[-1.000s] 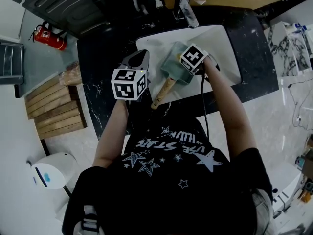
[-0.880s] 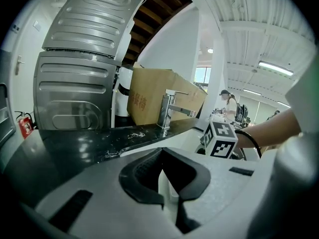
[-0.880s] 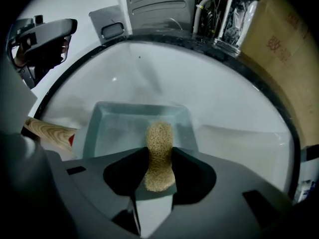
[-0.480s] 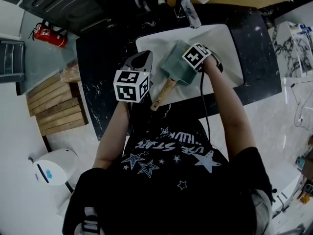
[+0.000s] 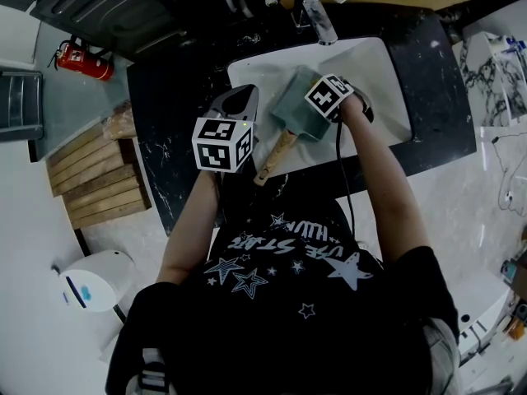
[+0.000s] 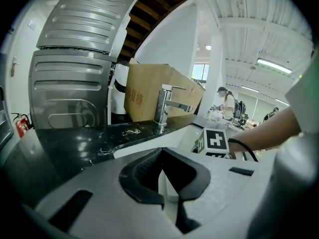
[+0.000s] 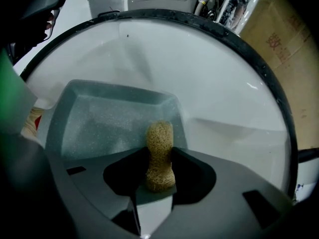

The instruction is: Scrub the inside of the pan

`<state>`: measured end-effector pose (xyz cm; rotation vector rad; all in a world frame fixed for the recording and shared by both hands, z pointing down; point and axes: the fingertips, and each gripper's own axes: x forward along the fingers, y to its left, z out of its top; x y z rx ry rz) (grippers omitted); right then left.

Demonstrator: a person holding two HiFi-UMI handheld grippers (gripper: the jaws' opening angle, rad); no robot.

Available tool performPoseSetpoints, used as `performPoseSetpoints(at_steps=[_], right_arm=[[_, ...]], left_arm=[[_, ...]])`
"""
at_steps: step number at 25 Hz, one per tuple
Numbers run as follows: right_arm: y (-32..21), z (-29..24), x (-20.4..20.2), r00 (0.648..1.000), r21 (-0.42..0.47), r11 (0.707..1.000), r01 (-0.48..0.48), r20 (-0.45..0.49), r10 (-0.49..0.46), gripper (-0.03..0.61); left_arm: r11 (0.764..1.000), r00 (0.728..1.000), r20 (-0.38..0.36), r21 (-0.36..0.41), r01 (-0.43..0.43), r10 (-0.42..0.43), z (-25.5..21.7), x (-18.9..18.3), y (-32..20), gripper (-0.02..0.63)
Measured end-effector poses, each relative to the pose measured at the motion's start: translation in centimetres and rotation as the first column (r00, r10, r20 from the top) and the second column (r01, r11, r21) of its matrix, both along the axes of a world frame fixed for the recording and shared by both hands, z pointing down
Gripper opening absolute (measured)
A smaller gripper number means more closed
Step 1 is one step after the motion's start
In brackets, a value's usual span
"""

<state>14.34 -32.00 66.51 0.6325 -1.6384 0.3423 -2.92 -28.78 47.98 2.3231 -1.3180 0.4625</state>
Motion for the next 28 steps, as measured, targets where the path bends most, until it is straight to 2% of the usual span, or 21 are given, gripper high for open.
performPoseSetpoints(at_steps=[19, 28], right_arm=[[4.9, -2.0, -3.0, 0.997, -0.087, 0.996, 0.026, 0.071, -0.020, 0.146], [7.2, -2.6, -3.9, 0.996, -0.124, 0.992, 0.011, 0.086, 0.000, 0.146]], left_arm=[[1.000, 1.000, -0.020, 0.006, 0.010, -0.010, -0.9, -0.7, 1.0, 0.008], [1.000, 1.000, -0.024, 0.021, 0.009, -0.008, -1.2, -1.0, 2.4, 0.008]])
